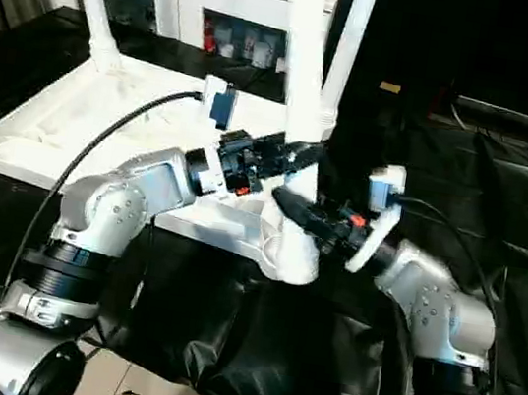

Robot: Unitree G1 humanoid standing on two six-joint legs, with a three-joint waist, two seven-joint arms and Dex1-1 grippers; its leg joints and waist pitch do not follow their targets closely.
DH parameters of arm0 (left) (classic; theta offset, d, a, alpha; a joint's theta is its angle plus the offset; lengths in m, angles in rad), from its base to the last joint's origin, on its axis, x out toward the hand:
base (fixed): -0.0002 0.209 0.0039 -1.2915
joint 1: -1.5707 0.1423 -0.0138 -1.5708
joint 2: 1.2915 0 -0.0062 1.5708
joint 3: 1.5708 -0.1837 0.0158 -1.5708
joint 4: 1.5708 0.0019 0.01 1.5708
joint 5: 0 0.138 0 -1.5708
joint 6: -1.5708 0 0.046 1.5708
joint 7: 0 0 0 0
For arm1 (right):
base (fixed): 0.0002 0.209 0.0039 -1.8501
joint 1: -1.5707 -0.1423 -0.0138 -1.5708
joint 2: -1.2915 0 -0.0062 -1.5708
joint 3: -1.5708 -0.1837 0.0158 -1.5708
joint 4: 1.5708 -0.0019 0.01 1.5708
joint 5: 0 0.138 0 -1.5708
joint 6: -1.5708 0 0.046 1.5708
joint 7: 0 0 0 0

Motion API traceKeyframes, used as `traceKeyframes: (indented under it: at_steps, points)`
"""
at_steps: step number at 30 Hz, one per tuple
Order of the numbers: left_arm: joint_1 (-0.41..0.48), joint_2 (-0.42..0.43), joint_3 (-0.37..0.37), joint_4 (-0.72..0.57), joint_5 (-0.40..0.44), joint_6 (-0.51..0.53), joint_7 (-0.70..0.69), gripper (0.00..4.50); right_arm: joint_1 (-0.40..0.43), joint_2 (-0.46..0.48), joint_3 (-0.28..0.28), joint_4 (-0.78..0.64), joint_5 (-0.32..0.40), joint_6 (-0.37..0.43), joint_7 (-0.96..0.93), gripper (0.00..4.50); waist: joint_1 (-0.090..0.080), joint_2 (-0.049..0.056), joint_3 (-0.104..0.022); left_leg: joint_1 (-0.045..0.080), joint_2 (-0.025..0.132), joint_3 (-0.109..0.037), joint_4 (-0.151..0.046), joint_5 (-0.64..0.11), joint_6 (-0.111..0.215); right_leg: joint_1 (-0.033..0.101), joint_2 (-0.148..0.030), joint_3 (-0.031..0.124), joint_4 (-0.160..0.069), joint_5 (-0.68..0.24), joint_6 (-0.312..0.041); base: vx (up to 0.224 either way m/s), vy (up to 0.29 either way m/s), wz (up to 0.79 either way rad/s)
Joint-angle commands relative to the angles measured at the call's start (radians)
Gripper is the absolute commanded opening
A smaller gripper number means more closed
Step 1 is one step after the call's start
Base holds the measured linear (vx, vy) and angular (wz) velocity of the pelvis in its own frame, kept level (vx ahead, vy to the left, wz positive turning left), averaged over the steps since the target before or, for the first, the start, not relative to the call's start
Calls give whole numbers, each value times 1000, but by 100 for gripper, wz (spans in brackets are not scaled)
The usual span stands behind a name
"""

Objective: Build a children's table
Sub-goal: Pick table leg

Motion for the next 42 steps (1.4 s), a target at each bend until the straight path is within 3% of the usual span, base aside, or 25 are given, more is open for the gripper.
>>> traceKeyframes:
  at_steps: [1,6,7,9,12,18,32,33,42]
  points:
    - [-12,18,-18,-42,21,-24,-20,187,-21,-23,22,-19,-56,-19,-38,300,-1,-19,-74,16,48,-21,-66,-74,43,58,-98,60,-84,-238,-111,0,0,0]
    - [-27,53,-44,-44,51,-39,-35,187,-34,-38,52,-46,-88,-7,-63,301,-1,-16,-74,16,48,-21,-65,-74,46,58,-97,61,-81,-214,-121,0,0,0]
    - [-36,64,-53,-38,62,-42,-37,187,-39,-40,57,-56,-91,-4,-68,301,-1,-10,-75,18,48,-21,-65,-77,45,57,-97,61,-80,-211,-124,0,0,0]
    - [-43,71,-59,-33,69,-42,-38,187,-41,-42,65,-64,-96,-5,-70,301,-2,-11,-75,19,49,-20,-65,-83,42,57,-96,61,-79,-204,-130,0,0,0]
    - [-59,84,-76,-17,83,-61,-53,187,-36,-64,128,-88,-149,-30,-72,301,-1,-10,-75,17,48,-22,-65,-87,35,59,-97,61,-80,-203,-127,0,0,0]
    - [-66,92,-93,-13,94,-63,-61,187,-36,-65,171,-69,-188,-26,-91,301,-1,-7,-75,18,48,-22,-65,-94,33,58,-97,61,-79,-199,-138,0,0,0]
    - [-59,108,-113,-15,104,-60,-75,187,-37,-51,186,-62,-191,-29,-98,301,-2,-8,-76,18,50,-22,-64,-96,35,60,-97,62,-75,-175,-152,0,0,0]
    - [-58,109,-115,-16,104,-60,-76,187,-35,-52,189,-63,-189,-29,-96,274,-1,-8,-77,18,49,-22,-64,-96,35,60,-97,62,-75,-175,-153,0,0,0]
    - [-56,108,-120,-18,104,-58,-79,186,-30,-57,211,-51,-197,-30,-80,204,-1,-11,-77,17,49,-21,-62,-84,39,61,-97,63,-72,-166,-156,0,0,0]
